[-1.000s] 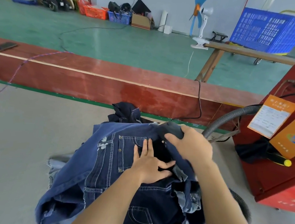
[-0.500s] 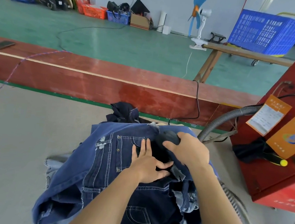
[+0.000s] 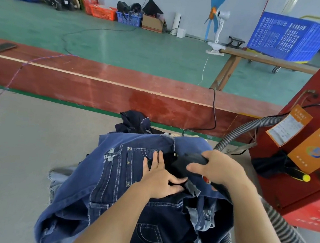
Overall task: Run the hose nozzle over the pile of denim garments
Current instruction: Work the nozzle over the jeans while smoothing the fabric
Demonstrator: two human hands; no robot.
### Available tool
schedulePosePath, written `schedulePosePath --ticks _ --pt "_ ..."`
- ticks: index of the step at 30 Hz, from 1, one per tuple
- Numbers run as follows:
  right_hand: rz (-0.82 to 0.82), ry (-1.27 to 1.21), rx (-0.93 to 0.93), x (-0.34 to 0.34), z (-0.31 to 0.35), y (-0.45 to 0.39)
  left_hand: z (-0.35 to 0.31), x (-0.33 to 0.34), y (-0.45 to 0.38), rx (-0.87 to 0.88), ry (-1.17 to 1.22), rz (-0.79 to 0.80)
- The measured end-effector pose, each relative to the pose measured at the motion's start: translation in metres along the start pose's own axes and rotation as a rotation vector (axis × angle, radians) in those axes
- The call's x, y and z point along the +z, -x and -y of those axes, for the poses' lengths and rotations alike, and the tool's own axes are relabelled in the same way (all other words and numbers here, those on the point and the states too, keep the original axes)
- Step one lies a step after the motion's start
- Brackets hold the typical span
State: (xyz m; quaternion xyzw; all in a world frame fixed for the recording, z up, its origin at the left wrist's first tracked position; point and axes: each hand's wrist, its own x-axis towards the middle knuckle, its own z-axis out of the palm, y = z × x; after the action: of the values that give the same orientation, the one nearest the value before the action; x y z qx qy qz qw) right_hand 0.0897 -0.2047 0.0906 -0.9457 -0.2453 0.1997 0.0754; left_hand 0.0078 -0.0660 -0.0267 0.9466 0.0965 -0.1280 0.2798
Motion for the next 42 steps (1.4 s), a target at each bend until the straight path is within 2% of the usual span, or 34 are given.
schedulePosePath --ticks 5,9,14,16,18,19,21,23,26,28,30,32,35,39,42 --pt "-0.172 -0.008 -0.003 0.021 0.018 -0.012 -0.002 -0.001 0.0 -0.035 -0.027 0.014" --pt "-0.348 -0.237 -0.009 0.009 0.012 -0.014 -0.002 -0.002 0.002 -0.015 0.037 -0.004" --pt "-0.534 -0.262 0.011 -0.015 -0.004 0.0 0.002 -0.01 0.011 0.028 0.327 -0.07" --pt "-0.538 -0.249 0.024 -0.016 -0.009 0.01 0.003 -0.013 0.018 0.014 0.571 -0.192" --pt "-0.489 -0.246 0.038 -0.015 -0.013 0.021 0.006 -0.016 0.023 -0.071 0.721 -0.432" --pt "-0.448 -0.254 0.045 -0.013 -0.014 0.027 0.008 -0.019 0.024 -0.137 0.681 -0.548" --pt "-0.363 -0.277 0.065 -0.003 -0.017 0.037 0.011 -0.02 0.024 -0.251 0.556 -0.642" --pt "-0.311 -0.26 0.086 0.009 -0.02 0.044 0.012 -0.017 0.022 -0.285 0.421 -0.604" --pt "-0.294 -0.215 0.095 0.026 -0.018 0.046 0.011 -0.011 0.022 -0.308 0.083 -0.42" --pt "-0.26 -0.173 0.082 0.034 -0.011 0.043 0.009 -0.008 0.021 -0.336 -0.024 -0.328" --pt "-0.232 -0.153 0.078 0.04 -0.004 0.038 0.006 -0.007 0.019 -0.372 -0.085 -0.299" --pt "-0.26 -0.172 0.094 0.042 -0.003 0.033 0.006 -0.011 0.019 -0.441 -0.122 -0.357" --pt "-0.364 -0.252 0.127 0.03 -0.012 0.032 0.02 -0.02 0.026 -0.637 -0.041 -0.518" --pt "-0.548 -0.378 0.173 0.007 -0.031 0.035 0.036 -0.024 0.033 -0.97 0.445 -0.509" --pt "-0.572 -0.433 0.213 0.002 -0.038 0.035 0.04 -0.027 0.035 -1.017 0.444 -0.553"
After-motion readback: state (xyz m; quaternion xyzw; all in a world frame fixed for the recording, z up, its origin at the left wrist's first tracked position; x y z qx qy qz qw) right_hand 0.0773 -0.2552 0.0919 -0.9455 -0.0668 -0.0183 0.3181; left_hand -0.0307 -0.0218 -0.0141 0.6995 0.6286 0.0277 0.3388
